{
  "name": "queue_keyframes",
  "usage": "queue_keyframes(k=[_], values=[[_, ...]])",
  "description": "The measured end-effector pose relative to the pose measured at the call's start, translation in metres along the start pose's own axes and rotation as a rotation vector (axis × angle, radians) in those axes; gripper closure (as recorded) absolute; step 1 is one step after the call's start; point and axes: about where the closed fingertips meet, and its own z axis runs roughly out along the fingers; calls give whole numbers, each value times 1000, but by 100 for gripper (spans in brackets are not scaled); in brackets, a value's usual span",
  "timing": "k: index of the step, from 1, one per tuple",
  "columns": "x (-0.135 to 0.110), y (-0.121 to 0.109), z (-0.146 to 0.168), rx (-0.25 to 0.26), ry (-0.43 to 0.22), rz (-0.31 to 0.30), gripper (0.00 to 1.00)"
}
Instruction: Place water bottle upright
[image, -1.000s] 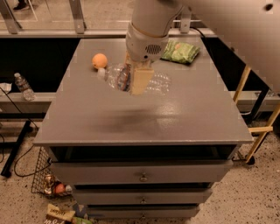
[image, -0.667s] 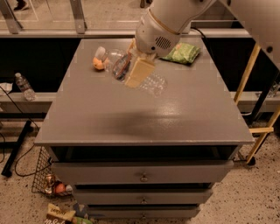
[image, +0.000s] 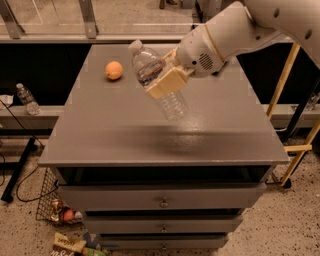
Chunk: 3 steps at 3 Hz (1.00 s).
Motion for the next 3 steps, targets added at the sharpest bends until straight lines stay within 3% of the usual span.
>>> queue_keyframes(k=[1,3], values=[[13,-7,1,46,-160,61,100],[12,-7,-1,73,-188,62,100]])
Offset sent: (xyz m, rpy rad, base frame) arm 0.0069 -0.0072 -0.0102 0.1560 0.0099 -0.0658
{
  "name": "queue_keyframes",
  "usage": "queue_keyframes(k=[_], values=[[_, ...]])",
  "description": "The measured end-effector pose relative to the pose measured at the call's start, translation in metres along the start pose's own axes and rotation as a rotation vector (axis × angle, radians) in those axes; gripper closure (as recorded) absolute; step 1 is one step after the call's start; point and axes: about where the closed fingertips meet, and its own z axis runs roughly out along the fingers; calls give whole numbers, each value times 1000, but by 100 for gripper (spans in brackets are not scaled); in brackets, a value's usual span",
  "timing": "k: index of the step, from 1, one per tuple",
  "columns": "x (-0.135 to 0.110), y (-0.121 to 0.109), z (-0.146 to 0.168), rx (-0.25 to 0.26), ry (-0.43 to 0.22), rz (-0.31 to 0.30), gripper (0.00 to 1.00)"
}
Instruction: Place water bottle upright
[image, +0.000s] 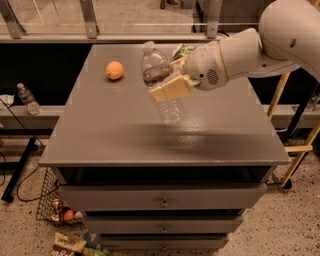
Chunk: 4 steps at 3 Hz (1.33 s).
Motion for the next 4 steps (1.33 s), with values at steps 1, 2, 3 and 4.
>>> queue_keyframes(k=[1,2,3,4], values=[[5,1,4,39,-43,-38,100],[10,-2,11,93,-95,-95,100],[16,-5,16,142,-162,-122,100],[25,-9,19,192,-253,-116,100]])
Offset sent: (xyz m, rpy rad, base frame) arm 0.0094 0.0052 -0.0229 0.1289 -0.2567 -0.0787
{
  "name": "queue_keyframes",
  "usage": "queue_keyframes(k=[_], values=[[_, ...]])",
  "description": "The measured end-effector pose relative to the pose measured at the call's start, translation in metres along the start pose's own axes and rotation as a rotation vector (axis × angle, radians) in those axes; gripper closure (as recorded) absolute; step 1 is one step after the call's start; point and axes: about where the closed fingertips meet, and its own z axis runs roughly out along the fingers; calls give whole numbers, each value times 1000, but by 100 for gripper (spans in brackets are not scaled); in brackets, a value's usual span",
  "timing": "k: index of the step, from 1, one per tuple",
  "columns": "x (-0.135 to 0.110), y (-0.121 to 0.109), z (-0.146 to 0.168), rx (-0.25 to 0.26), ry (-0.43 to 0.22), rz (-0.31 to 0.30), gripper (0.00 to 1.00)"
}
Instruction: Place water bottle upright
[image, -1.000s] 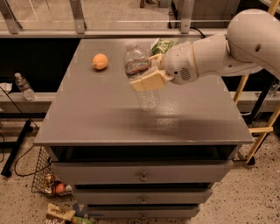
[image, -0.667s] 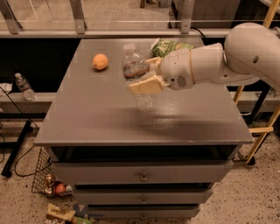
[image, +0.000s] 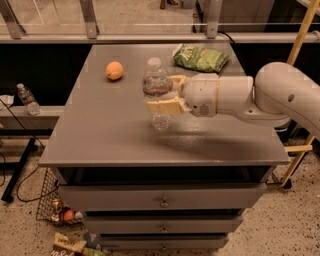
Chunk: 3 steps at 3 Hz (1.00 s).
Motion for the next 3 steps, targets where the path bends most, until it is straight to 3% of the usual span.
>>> queue_keyframes(k=[1,2,3], values=[[11,-4,1,33,-58,45,100],[16,-6,1,36,-64,76,100],[13,-6,1,35,-64,76,81]])
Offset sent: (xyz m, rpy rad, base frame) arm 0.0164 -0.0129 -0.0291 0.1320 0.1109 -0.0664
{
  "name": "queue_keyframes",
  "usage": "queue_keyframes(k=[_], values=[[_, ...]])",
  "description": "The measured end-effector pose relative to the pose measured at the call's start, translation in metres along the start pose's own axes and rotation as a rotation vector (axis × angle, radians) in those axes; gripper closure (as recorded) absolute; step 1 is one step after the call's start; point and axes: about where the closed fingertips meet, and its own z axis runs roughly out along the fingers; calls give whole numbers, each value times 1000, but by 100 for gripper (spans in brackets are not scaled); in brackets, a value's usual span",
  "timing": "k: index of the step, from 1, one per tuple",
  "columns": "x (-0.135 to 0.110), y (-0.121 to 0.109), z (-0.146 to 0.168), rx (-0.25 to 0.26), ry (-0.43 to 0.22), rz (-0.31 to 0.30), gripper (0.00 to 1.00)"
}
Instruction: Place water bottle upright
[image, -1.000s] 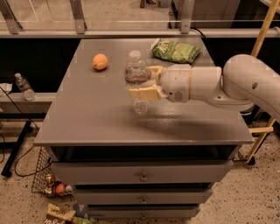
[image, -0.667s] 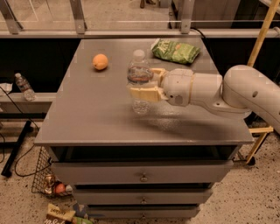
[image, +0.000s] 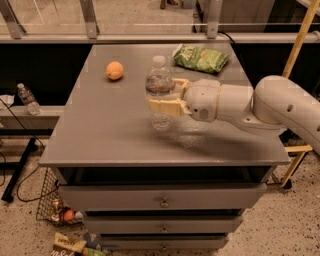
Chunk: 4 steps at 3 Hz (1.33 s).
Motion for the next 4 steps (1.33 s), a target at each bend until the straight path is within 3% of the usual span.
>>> queue_keyframes(k=[2,3,4], values=[[-1,1,2,-5,-1,-1,35],[-2,3,5,-10,-2,-3,4],[-3,4,6,-12,-2,-3,0]])
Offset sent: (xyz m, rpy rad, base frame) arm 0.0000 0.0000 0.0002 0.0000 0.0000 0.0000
